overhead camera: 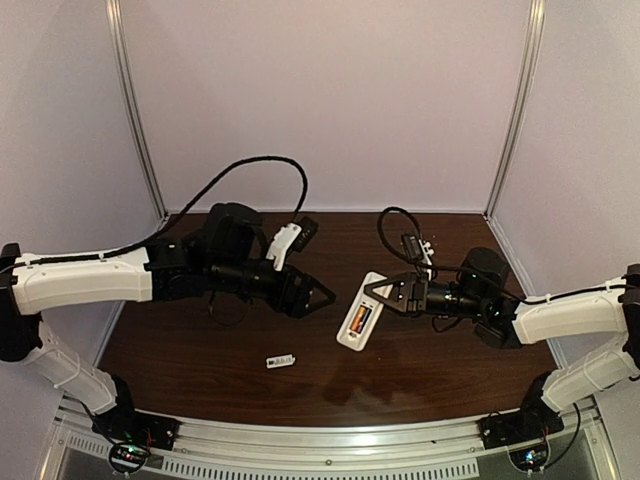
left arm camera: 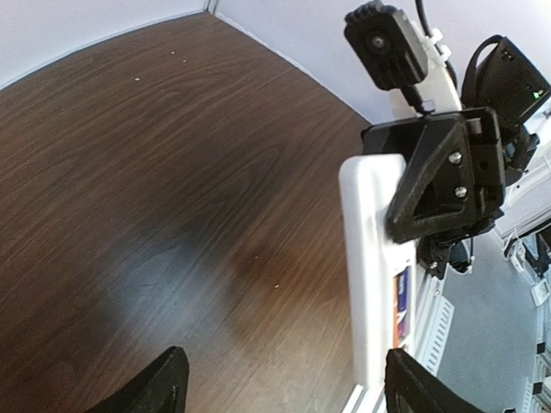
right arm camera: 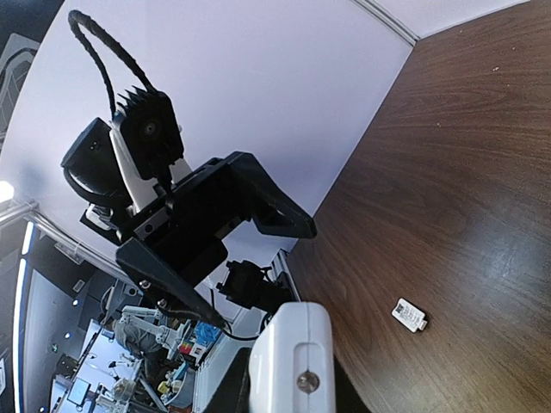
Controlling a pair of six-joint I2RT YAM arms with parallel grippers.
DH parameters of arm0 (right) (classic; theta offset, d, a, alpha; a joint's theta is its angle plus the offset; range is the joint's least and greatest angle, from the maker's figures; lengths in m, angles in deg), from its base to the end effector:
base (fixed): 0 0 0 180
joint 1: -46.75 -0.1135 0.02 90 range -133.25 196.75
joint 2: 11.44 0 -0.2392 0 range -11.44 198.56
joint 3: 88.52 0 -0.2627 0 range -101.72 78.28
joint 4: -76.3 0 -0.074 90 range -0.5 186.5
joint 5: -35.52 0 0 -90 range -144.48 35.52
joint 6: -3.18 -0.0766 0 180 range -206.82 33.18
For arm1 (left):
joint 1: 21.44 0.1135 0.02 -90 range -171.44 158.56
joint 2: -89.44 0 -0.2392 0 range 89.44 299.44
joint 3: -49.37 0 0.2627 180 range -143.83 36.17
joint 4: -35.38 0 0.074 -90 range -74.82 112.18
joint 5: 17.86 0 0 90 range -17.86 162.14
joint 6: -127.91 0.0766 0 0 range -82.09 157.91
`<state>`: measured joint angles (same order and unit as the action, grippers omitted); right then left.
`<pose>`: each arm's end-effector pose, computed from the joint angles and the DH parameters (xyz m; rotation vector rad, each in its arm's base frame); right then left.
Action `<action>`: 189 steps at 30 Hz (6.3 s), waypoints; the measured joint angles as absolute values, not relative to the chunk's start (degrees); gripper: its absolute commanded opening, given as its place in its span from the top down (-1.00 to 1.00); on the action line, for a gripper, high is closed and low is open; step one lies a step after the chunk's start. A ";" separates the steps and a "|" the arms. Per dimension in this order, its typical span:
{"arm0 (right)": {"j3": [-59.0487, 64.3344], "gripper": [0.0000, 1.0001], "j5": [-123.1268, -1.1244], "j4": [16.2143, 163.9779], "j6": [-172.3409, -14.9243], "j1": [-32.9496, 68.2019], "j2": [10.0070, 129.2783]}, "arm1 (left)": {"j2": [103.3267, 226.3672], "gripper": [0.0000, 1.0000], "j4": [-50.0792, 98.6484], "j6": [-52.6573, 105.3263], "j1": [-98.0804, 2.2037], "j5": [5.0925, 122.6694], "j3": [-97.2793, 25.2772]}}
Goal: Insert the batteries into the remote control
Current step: Move the battery cover to the center of the board, then pick up the battery cover from the center of the board.
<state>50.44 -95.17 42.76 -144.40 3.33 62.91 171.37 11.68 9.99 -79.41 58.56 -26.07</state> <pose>0.1887 0.2474 0.2001 -0.4474 1.8868 1.8365 0.1840 -0.3281 0.2460 0.7462 2.1743 -1.0985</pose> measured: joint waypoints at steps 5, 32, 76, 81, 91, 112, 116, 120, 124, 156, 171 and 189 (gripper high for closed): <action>50.51 1.00 -95.13 45.45 -142.19 3.40 62.82 | 169.25 -0.48 4.68 14.12 -78.47 61.99 -23.16; 53.76 1.00 -95.28 52.77 -139.46 6.63 59.56 | 188.35 -0.15 -13.98 32.57 -78.54 72.24 -24.39; 54.55 1.00 -98.30 52.97 -139.05 9.56 59.08 | 200.14 -0.46 -21.00 39.80 -71.98 86.16 -36.76; 54.55 1.00 -98.49 52.84 -139.05 10.00 59.08 | 200.73 -0.49 -19.16 39.67 -71.79 84.94 -37.68; 54.55 1.00 -98.84 53.64 -138.67 10.24 58.43 | 196.55 -0.48 -20.32 30.36 -68.84 85.29 -34.64; 54.55 1.00 -98.82 54.63 -138.17 10.31 56.81 | 194.47 -0.47 -23.31 22.73 -72.92 78.27 -29.13; 54.55 1.00 -98.84 54.65 -138.13 10.35 56.81 | 196.62 -0.47 -22.37 22.73 -72.92 78.40 -31.91; 54.55 1.00 -98.84 54.65 -137.95 10.53 56.81 | 198.71 -0.47 -21.52 22.84 -72.92 79.13 -34.66; 54.55 1.00 -98.91 54.63 -137.95 10.63 56.96 | 201.05 -0.47 -19.80 23.98 -72.92 80.31 -37.74; 54.55 1.00 -98.82 57.21 -137.76 11.64 55.87 | 192.18 -0.25 -10.92 33.75 -76.14 69.46 -35.66; 56.52 1.00 -96.48 58.21 -139.66 14.66 55.32 | 191.92 -0.15 -12.01 45.79 -77.01 68.18 -29.85; 58.42 1.00 -96.48 57.16 -141.14 16.36 55.54 | 198.43 0.41 -9.39 51.89 -78.45 65.90 -31.80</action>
